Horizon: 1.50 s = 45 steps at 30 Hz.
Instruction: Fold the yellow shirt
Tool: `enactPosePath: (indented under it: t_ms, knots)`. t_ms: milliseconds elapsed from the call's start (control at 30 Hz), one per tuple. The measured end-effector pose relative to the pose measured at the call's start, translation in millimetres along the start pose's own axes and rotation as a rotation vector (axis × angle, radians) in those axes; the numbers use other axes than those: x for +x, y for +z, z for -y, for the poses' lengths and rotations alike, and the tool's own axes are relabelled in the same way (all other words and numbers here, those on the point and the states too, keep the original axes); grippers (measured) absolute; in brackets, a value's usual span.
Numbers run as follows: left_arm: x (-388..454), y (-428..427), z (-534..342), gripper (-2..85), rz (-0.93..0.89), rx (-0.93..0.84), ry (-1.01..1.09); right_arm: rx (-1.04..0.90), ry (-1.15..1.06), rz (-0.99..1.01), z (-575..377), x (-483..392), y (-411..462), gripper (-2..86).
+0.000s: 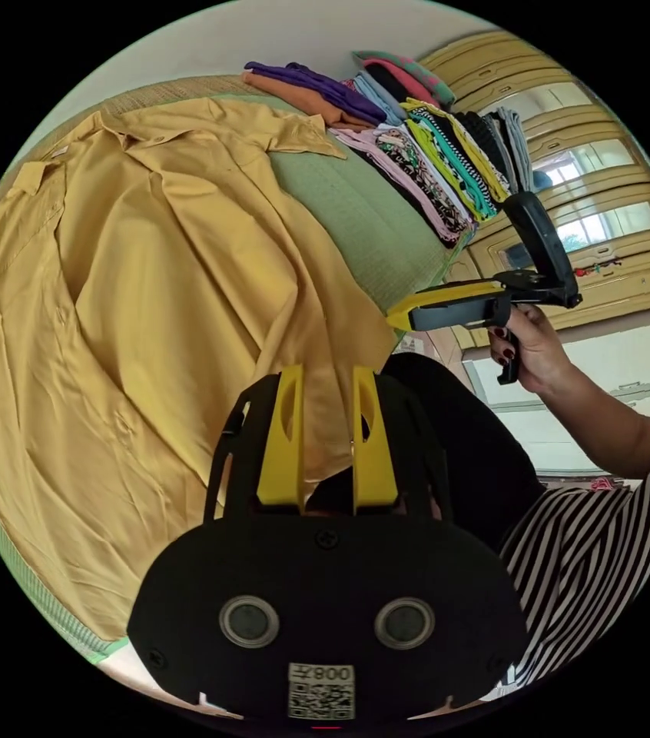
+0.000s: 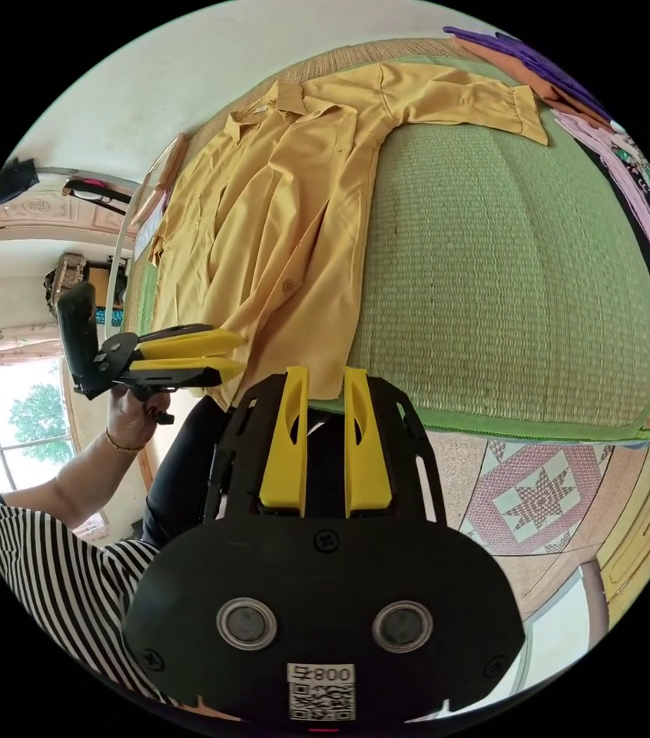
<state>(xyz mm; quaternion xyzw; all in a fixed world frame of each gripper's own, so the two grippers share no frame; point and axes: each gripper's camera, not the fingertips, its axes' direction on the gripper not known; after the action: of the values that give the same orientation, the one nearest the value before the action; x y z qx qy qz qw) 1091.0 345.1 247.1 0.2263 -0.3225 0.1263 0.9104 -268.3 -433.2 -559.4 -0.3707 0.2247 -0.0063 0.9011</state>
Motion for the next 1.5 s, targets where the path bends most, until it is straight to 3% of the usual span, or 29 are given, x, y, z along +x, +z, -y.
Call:
enactPosePath:
  t_ms: [300,533,667,833,1233,1333,1500]
  knots:
    - [1.7,18.9,38.1,1.6,0.041,-0.016,-0.069,-0.05,-0.021,-0.02,18.2,0.5,-1.7,1.1]
    - [10.0,9.2,57.8,5.7,-0.036,0.102,-0.072,-0.059,-0.024,0.005,24.8,12.3,-24.2,0.3]
    - [18.0,33.3,75.2,8.2,-0.033,0.013,-0.049,-0.061,-0.035,0.0,29.8,7.3,-32.9,0.2]
    - [24.1,49.9,88.4,1.7,0.088,-0.064,-0.039,-0.074,-0.041,-0.022,31.6,6.8,-48.2,0.1]
    - [-24.0,9.2,47.9,0.4,-0.1,0.174,-0.222,-0.005,0.015,0.044,36.9,21.7,-99.8,1.4]
    - [-38.2,6.5,38.6,0.4,-0.139,0.194,-0.252,0.086,-0.03,0.023,70.8,0.2,-130.2,3.0]
    - [-53.5,12.7,35.3,0.4,-0.194,0.187,-0.252,0.189,-0.297,-0.045,203.9,-105.2,-157.7,6.9]
